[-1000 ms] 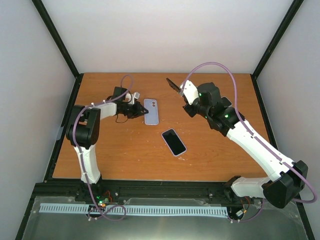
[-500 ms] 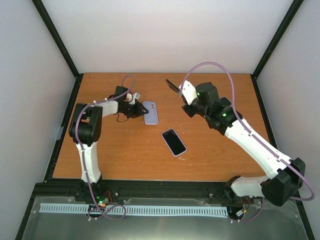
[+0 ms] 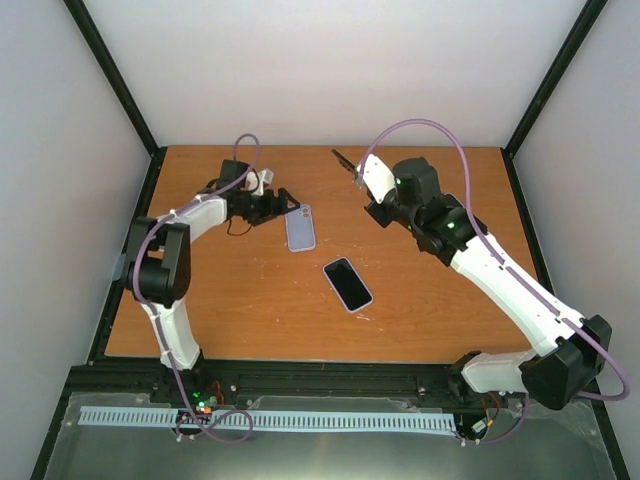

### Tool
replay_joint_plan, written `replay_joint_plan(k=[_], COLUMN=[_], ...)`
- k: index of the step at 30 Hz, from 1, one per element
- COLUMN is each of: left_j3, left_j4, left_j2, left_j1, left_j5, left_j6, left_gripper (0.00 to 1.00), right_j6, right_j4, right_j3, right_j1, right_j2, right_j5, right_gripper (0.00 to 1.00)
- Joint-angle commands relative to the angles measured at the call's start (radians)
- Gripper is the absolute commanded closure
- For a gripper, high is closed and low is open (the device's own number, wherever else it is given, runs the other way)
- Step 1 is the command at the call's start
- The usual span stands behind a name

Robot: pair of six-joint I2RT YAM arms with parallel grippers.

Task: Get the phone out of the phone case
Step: Place the phone case at the center of the board, then place the phone at the center of the board.

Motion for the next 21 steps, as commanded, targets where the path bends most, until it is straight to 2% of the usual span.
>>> replay_joint_plan(k=[1,12,18,21], left_j3=[0.016,0.015,0.14,0.18], left_j4=[0.035,0.123,0.123,0.177], left_j2=[-0.131,-0.422,-0.493,-0.525], left_j1=[0.005,0.006,0.006,0.006], left_j5=[0.003,0.044,0.053,0.074], left_j6=[-0.008,-0.089,-0.078,-0.078], left_gripper=[0.01,0.0,0.0,0.0], right_j6=[-0.064,-0.174,-0.249,-0.288], right_j4=[0.081,0.153,0.242,0.302], right_j3=[0.086,0.142,0.137,0.13], right_j1=[-0.009,-0.008,-0.008,-0.008], right_j2=[0.011,0.004,-0.041,-0.071], right_j5=[0.032,0.094,0.092,0.093], right_gripper=[0.97,0.97,0.97,0.97])
